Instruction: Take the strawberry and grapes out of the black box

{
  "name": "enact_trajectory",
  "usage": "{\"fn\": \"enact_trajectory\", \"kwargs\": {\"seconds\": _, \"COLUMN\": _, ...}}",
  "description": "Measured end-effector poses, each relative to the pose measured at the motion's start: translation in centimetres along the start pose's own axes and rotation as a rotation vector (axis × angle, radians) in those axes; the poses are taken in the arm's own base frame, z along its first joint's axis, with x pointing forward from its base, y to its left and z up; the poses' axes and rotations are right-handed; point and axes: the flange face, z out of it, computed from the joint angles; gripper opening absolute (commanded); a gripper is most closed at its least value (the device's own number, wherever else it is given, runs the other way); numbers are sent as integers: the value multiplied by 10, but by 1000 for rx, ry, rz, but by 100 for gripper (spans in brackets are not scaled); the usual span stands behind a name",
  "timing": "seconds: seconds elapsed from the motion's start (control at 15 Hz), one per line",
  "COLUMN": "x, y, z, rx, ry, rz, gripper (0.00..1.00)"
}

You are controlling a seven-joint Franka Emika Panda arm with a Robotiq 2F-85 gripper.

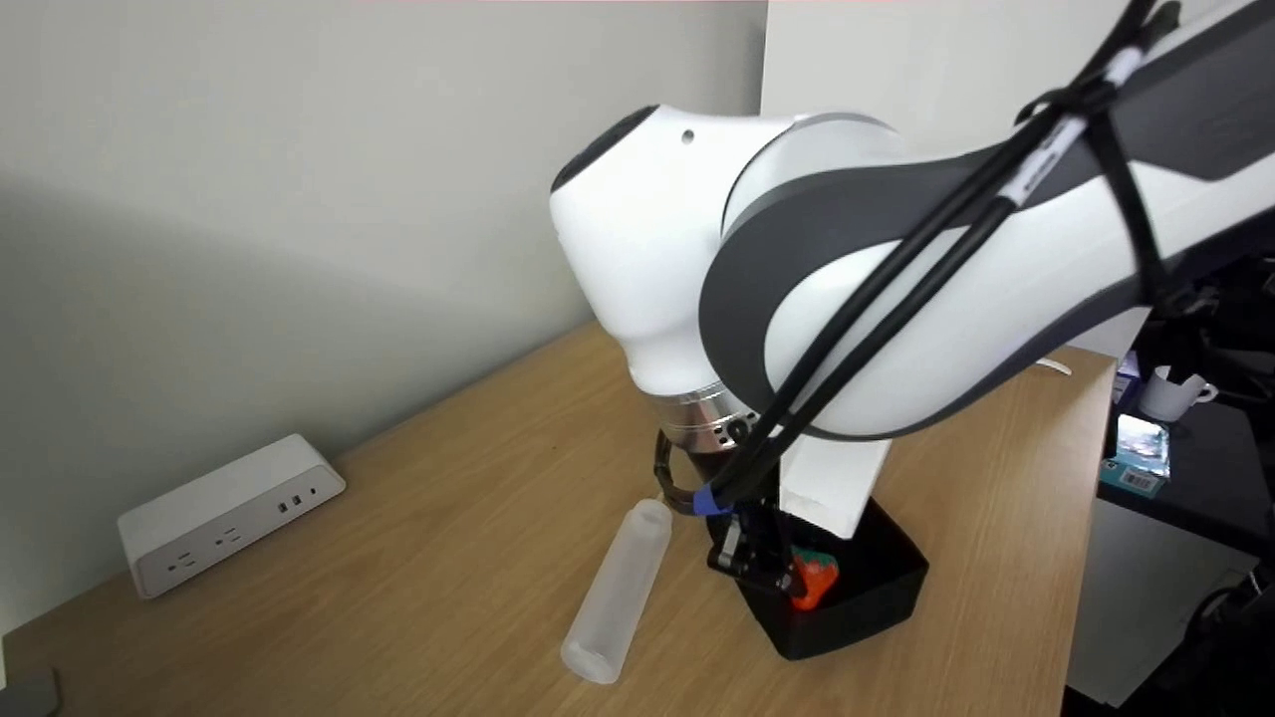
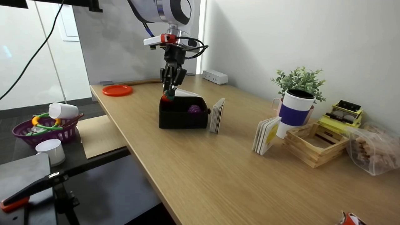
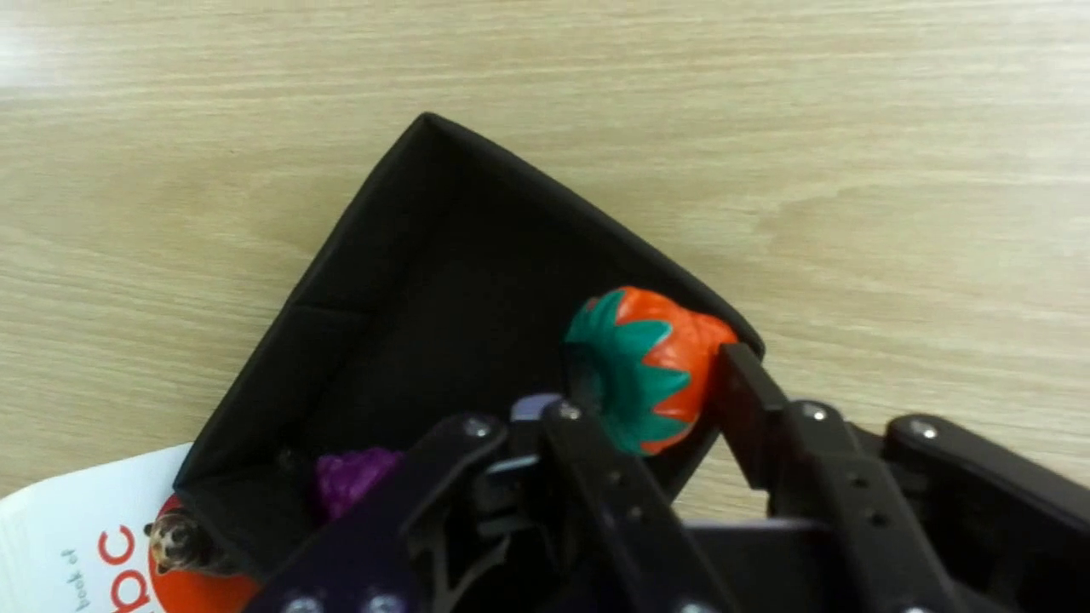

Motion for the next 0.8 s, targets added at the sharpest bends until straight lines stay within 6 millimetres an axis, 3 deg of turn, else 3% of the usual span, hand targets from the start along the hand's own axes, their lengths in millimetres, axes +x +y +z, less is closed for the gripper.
{"fn": "enact_trajectory", "kwargs": {"seconds": 0.8, "x": -6, "y": -24, "z": -25, "rx": -59, "ry": 44, "rz": -18, "gripper": 15}}
